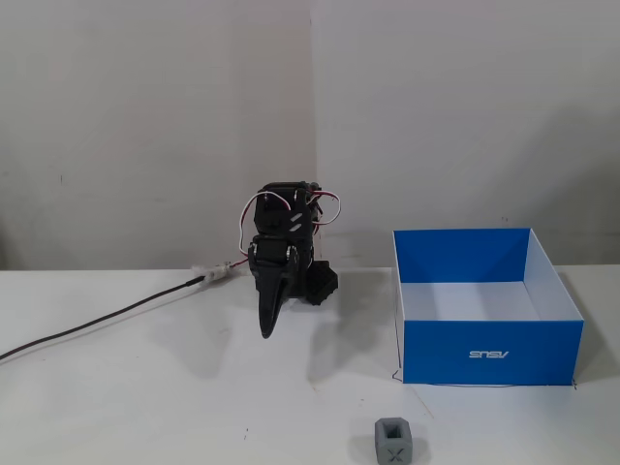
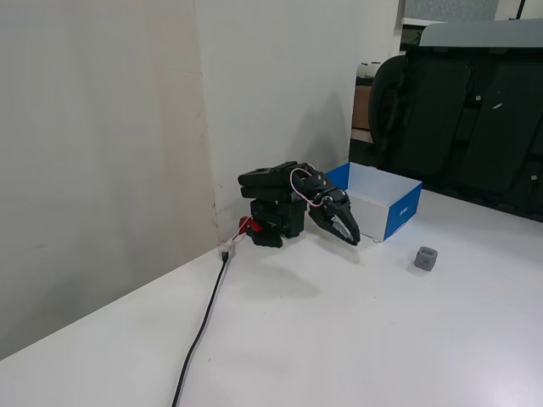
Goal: Pick the gray block and keep it in the box.
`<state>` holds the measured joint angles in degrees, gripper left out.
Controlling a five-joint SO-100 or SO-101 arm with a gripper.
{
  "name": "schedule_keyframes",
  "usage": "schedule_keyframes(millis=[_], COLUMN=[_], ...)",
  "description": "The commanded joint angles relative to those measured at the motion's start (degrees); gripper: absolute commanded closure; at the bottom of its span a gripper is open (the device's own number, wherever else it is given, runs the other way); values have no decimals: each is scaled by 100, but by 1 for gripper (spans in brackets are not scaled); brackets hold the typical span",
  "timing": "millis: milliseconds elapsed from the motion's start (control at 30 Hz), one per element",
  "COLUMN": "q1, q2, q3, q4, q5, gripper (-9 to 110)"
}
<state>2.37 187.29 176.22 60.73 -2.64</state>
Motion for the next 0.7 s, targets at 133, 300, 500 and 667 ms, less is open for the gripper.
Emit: schedule_keyframes(millis=[133,300,500,667], q1=[-114,-123,-141,-149], q2=[914,914,914,914], q3=[-88,-88,-88,-88], q4=[-149,-149,-158,-158], q5=[-53,-53,-53,-53], gripper=[101,101,101,101])
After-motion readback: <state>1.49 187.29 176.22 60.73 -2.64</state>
